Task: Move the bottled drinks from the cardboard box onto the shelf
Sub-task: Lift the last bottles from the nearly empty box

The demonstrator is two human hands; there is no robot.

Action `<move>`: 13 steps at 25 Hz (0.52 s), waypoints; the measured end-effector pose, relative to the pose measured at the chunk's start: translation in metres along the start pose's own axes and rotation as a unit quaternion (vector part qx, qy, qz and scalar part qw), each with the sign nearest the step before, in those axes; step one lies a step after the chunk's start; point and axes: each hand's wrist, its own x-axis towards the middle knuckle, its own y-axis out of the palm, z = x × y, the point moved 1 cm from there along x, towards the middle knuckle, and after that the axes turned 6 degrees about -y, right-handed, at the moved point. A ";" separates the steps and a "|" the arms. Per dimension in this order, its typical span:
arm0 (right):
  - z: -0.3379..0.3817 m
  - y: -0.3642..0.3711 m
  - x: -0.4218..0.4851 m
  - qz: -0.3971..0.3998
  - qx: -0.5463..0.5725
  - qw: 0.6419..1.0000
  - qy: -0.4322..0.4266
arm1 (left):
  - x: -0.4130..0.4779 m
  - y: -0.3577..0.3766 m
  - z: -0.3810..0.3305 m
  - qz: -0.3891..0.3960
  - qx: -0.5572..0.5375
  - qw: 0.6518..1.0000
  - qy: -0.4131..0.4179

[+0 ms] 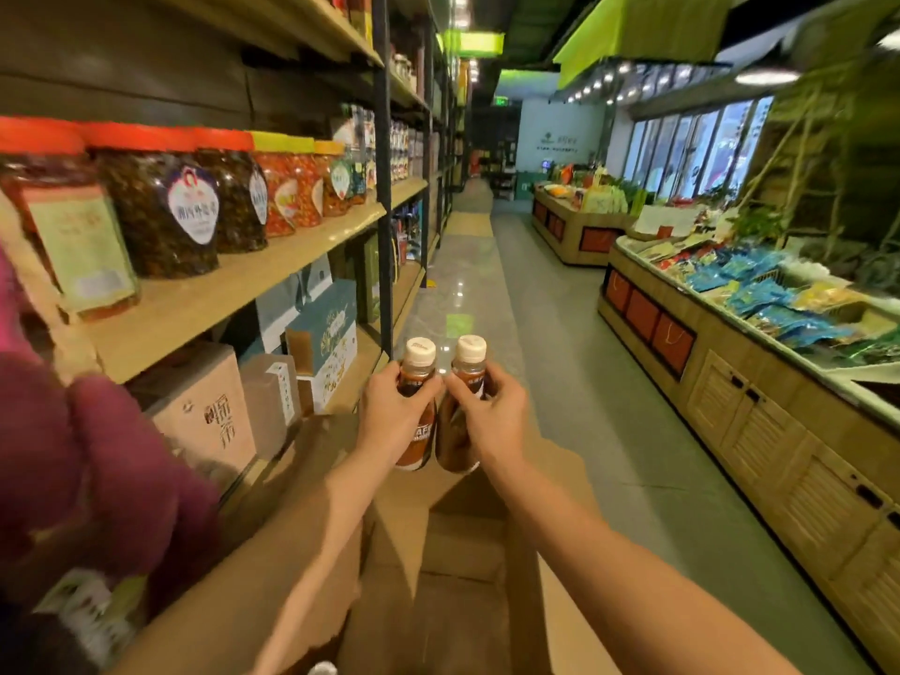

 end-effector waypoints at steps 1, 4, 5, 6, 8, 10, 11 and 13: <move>0.016 -0.005 0.001 0.014 0.011 1.000 -0.015 | -0.008 -0.009 -0.015 -0.010 -0.001 1.000 0.006; 0.050 -0.019 0.002 0.050 0.053 0.996 -0.050 | -0.035 -0.030 -0.052 -0.037 -0.004 0.999 0.026; 0.059 -0.023 0.001 0.062 0.070 0.994 -0.060 | -0.047 -0.034 -0.062 -0.052 -0.004 0.998 0.031; 0.068 -0.028 -0.002 0.080 0.089 0.990 -0.068 | -0.061 -0.039 -0.072 -0.074 -0.006 0.997 0.036; 0.082 -0.036 -0.011 0.125 0.113 0.982 -0.083 | -0.093 -0.048 -0.087 -0.111 0.000 0.993 0.047; 0.098 -0.047 -0.028 0.171 0.135 0.970 -0.104 | -0.129 -0.054 -0.097 -0.155 0.010 0.986 0.055; 0.105 -0.054 -0.041 0.194 0.147 0.963 -0.111 | -0.153 -0.057 -0.102 -0.186 0.014 0.981 0.055; 0.122 -0.068 -0.069 0.234 0.172 0.949 -0.120 | -0.196 -0.065 -0.112 -0.242 0.026 0.969 0.050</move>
